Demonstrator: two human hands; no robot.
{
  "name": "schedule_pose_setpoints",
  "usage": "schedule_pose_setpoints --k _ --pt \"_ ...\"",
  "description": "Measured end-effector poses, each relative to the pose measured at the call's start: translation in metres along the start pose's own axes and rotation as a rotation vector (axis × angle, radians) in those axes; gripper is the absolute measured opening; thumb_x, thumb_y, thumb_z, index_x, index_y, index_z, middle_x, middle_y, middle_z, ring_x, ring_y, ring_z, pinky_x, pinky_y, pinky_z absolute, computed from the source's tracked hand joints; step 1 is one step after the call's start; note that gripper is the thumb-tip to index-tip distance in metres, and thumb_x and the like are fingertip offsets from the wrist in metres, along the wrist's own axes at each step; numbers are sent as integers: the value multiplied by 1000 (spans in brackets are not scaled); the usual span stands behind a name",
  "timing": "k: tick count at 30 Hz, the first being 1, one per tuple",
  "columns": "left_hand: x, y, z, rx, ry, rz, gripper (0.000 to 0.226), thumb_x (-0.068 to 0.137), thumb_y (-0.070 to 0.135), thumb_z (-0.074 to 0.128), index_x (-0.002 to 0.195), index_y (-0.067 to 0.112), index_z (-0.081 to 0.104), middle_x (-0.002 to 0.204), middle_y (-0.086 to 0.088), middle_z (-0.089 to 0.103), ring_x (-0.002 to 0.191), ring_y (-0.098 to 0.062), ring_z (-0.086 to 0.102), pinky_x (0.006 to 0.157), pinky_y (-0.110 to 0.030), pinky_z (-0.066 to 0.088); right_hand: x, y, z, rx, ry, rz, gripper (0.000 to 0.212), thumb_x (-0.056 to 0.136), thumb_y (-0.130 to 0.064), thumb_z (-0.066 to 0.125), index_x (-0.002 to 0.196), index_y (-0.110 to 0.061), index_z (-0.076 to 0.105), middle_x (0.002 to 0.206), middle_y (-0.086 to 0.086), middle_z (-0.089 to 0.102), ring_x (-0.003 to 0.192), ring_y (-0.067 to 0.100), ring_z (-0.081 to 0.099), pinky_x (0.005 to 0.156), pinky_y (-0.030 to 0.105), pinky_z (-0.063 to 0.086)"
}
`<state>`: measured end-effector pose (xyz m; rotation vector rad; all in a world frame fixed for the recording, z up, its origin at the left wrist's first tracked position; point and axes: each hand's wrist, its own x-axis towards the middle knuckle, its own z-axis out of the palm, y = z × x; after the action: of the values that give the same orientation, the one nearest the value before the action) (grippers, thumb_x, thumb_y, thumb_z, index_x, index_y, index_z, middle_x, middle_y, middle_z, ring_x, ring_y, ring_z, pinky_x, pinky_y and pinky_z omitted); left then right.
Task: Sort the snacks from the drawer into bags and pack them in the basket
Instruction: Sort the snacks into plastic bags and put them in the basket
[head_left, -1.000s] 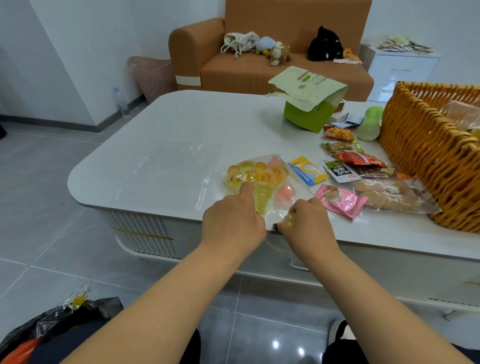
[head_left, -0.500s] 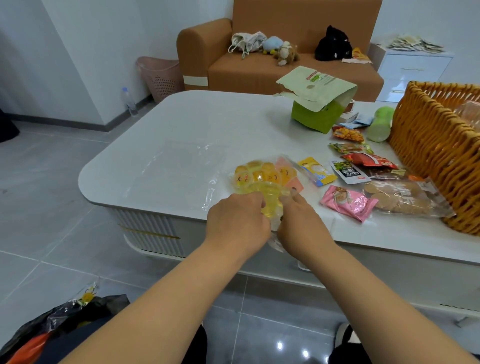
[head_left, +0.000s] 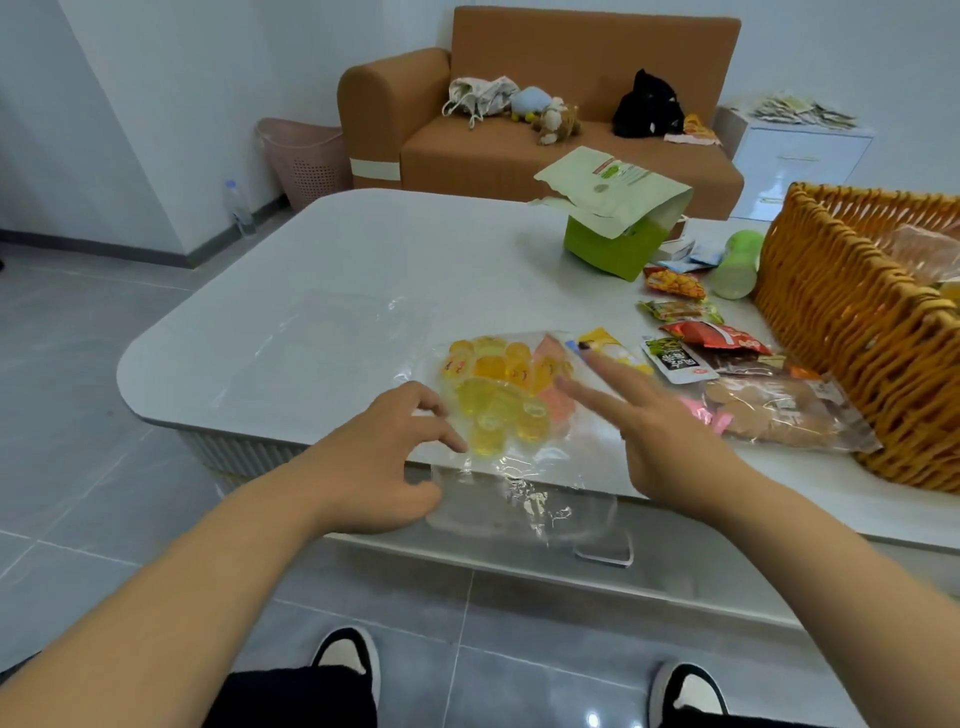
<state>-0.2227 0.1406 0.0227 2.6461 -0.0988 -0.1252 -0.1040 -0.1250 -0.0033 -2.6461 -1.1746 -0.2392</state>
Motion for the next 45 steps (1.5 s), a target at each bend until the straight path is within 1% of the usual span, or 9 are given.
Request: schedule_pose_setpoints --k 4,7,9,14,19,26,33,40,45 --pt "3 -8 2 33 -114 48 95 78 3 54 151 46 12 154 33 -21 143 11 -7 109 -17 24 -7 6 19 -96 -107 -180 109 64 16 45 154 -35 9 162 -2 2 148 23 11 112 39 26" --pt "12 -19 15 297 -107 124 113 84 18 65 146 41 -26 151 17 -41 142 -2 -30 120 -31 -5 -15 9 23 -58 -35 -231 101 69 8 53 154 -29 13 162 2 10 147 22 18 113 36 29" --pt "19 -27 25 403 -40 171 113 89 37 66 142 40 -34 152 11 -42 143 -7 -31 118 -34 -7 -18 14 23 -22 32 -261 87 77 -3 63 152 -22 25 160 6 21 145 23 25 114 36 29" --pt "36 -35 49 442 189 420 85 93 43 53 155 32 -4 164 -3 -1 150 -16 5 117 -45 21 -21 29 33 -1 163 -359 38 91 -16 59 129 -10 62 141 6 52 134 29 46 107 41 42" --pt "45 -39 53 483 245 549 74 86 25 72 147 23 31 155 -8 36 144 -26 32 110 -52 37 -19 37 25 -6 248 -352 21 89 -11 63 108 -11 74 124 5 66 123 33 56 93 48 52" --pt "52 -30 56 511 324 593 44 83 29 69 123 13 63 146 -11 49 137 -27 45 107 -51 41 -2 3 20 -76 16 -339 99 65 -4 67 152 -21 23 155 1 33 146 28 23 114 47 30" --pt "49 -35 52 492 330 570 43 75 22 74 117 15 69 135 -6 60 127 -23 56 102 -48 46 10 -4 17 25 6 -311 75 57 -2 69 131 -11 57 129 7 62 130 31 49 103 47 42" --pt "48 -31 53 527 454 704 22 92 26 60 101 12 75 122 -7 67 120 -27 60 99 -44 47 7 -13 30 -211 -28 -428 81 55 -11 73 134 -15 55 134 2 59 132 32 47 108 55 34" --pt "45 -26 48 599 395 607 38 96 35 42 103 20 76 115 6 72 118 -17 63 106 -44 40 3 -5 30 -165 35 -324 67 64 -10 75 129 -14 59 131 2 61 128 31 52 101 50 45"
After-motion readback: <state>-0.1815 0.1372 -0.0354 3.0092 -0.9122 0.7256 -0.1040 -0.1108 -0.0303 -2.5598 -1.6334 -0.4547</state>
